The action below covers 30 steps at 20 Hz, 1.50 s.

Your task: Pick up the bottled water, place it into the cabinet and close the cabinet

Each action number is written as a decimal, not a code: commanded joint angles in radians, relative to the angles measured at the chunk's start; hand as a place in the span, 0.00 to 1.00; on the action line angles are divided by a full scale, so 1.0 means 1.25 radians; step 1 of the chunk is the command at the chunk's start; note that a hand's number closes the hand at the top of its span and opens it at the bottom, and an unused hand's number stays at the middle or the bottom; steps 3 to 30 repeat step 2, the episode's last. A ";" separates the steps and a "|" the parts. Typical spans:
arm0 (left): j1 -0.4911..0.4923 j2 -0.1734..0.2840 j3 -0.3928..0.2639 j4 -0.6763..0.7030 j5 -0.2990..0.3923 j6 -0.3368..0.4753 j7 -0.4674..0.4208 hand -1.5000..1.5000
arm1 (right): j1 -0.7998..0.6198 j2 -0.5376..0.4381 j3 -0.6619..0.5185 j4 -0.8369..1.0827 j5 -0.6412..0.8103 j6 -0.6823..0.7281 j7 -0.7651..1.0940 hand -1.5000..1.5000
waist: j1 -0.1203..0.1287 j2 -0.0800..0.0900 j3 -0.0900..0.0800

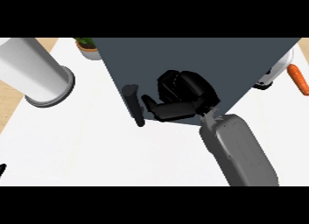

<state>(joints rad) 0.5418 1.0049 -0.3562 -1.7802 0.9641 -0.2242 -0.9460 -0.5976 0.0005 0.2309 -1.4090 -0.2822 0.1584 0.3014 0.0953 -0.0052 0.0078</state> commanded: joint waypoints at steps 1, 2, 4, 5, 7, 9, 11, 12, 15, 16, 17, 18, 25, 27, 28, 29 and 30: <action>0.000 -0.002 0.004 -0.035 0.006 -0.006 0.000 0.00 | -0.173 -0.009 -0.113 0.179 0.025 -0.044 -0.044 1.00 | 0.002 0.023 -0.006; -0.007 0.016 0.030 -0.007 0.024 -0.042 -0.004 0.00 | -0.158 0.000 -0.094 0.196 0.025 -0.057 -0.068 1.00 | 0.000 0.022 -0.006; -0.007 0.016 0.030 -0.007 0.024 -0.042 -0.004 0.00 | -0.158 0.000 -0.094 0.196 0.025 -0.057 -0.068 1.00 | 0.000 0.022 -0.006; -0.007 0.016 0.030 -0.007 0.024 -0.042 -0.004 0.00 | -0.158 0.000 -0.094 0.196 0.025 -0.057 -0.068 1.00 | 0.000 0.022 -0.006; -0.007 0.016 0.030 -0.007 0.024 -0.042 -0.004 0.00 | -0.158 0.000 -0.094 0.196 0.025 -0.057 -0.068 1.00 | 0.000 0.022 -0.006; -0.007 0.016 0.030 -0.007 0.024 -0.042 -0.004 0.00 | -0.158 0.000 -0.094 0.196 0.025 -0.057 -0.068 1.00 | 0.000 0.022 -0.006; -0.007 0.016 0.030 -0.007 0.024 -0.042 -0.004 0.00 | -0.158 0.000 -0.094 0.196 0.025 -0.057 -0.068 1.00 | 0.000 0.022 -0.006; -0.007 0.016 0.030 -0.007 0.024 -0.042 -0.004 0.00 | -0.158 0.000 -0.094 0.196 0.025 -0.057 -0.068 1.00 | 0.000 0.022 -0.006; -0.007 0.016 0.030 -0.007 0.024 -0.042 -0.004 0.00 | -0.158 0.000 -0.094 0.196 0.025 -0.057 -0.068 1.00 | 0.000 0.022 -0.006; -0.007 0.016 0.030 -0.007 0.024 -0.042 -0.004 0.00 | -0.158 0.000 -0.094 0.196 0.025 -0.057 -0.068 1.00 | 0.000 0.022 -0.006; -0.007 0.016 0.030 -0.007 0.024 -0.042 -0.004 0.00 | -0.158 0.000 -0.094 0.196 0.025 -0.057 -0.068 1.00 | 0.000 0.022 -0.006; -0.007 0.016 0.030 -0.007 0.024 -0.042 -0.004 0.00 | -0.158 0.000 -0.094 0.196 0.025 -0.057 -0.068 1.00 | 0.000 0.022 -0.006; -0.007 0.016 0.030 -0.007 0.024 -0.042 -0.004 0.00 | -0.158 0.000 -0.094 0.196 0.025 -0.057 -0.068 1.00 | 0.000 0.022 -0.006; -0.007 0.016 0.030 -0.007 0.024 -0.042 -0.004 0.00 | -0.158 0.000 -0.094 0.196 0.025 -0.057 -0.068 1.00 | 0.000 0.022 -0.006; -0.007 0.016 0.030 -0.007 0.024 -0.042 -0.004 0.00 | -0.158 0.000 -0.094 0.196 0.025 -0.057 -0.068 1.00 | 0.000 0.022 -0.006; -0.007 0.016 0.030 -0.007 0.024 -0.042 -0.004 0.00 | -0.158 0.000 -0.094 0.196 0.025 -0.057 -0.068 1.00 | 0.000 0.022 -0.006; -0.007 0.016 0.030 -0.007 0.024 -0.042 -0.004 0.00 | -0.158 0.000 -0.094 0.196 0.025 -0.057 -0.068 1.00 | 0.000 0.022 -0.006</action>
